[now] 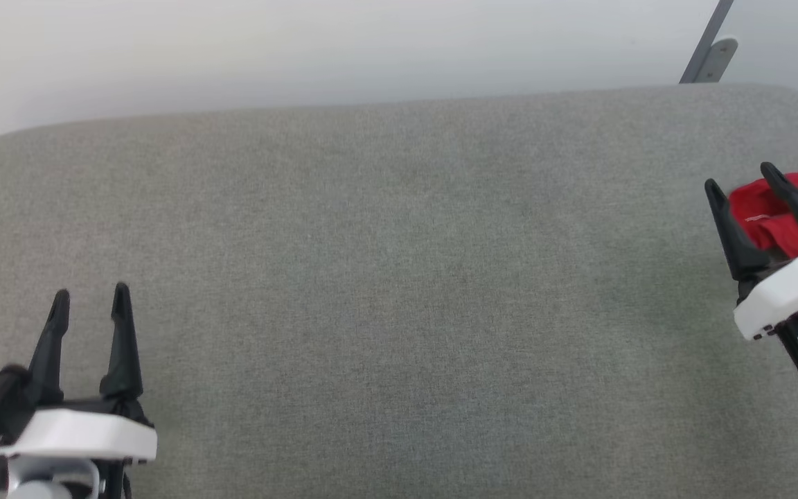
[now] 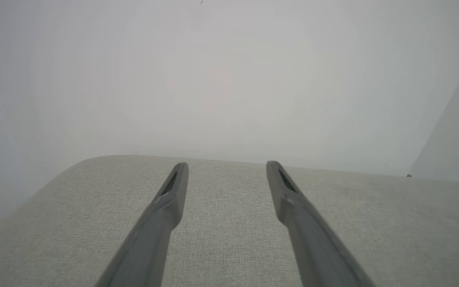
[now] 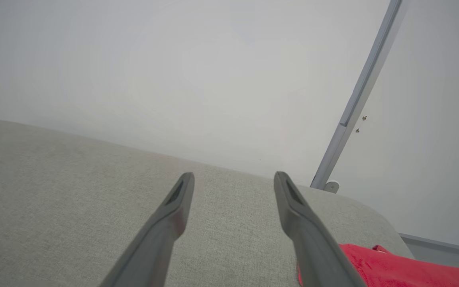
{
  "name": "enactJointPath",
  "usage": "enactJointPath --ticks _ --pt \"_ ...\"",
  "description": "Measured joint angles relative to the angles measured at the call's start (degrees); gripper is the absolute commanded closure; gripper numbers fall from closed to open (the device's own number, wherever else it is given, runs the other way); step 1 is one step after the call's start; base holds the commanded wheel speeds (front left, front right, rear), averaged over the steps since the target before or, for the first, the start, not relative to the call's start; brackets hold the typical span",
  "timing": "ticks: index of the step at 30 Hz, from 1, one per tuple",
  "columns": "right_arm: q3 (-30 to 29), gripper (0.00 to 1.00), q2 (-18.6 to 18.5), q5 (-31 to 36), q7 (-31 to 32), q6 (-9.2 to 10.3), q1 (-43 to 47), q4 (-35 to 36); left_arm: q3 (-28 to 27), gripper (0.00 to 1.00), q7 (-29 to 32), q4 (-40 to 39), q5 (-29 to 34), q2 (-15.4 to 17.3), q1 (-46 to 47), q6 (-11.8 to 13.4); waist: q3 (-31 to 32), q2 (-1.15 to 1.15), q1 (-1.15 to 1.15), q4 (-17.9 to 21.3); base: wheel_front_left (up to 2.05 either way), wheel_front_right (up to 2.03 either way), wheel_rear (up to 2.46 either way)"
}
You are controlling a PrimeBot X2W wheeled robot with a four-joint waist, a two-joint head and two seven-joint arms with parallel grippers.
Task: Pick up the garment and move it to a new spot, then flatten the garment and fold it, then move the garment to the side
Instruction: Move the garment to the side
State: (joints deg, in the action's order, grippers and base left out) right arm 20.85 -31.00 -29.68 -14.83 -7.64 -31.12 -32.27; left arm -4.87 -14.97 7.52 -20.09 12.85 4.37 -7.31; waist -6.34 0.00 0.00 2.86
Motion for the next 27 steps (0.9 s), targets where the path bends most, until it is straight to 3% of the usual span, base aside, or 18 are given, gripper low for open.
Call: enactJointPath --ticks 11,27 --pt "-12.1 0.00 5.0 7.6 -0.2 0.14 15.2 16.1 -4.0 0.00 0.0 -4.7 0.4 -2.5 -7.0 0.0 3.3 0.00 0.00 0.2 0.00 0.00 0.00" --pt "-19.6 0.00 11.4 11.1 -0.2 0.14 29.7 26.4 -3.5 0.00 0.0 -6.7 -0.1 -4.1 -15.5 0.0 6.1 0.00 0.00 -0.2 0.00 0.00 0.00"
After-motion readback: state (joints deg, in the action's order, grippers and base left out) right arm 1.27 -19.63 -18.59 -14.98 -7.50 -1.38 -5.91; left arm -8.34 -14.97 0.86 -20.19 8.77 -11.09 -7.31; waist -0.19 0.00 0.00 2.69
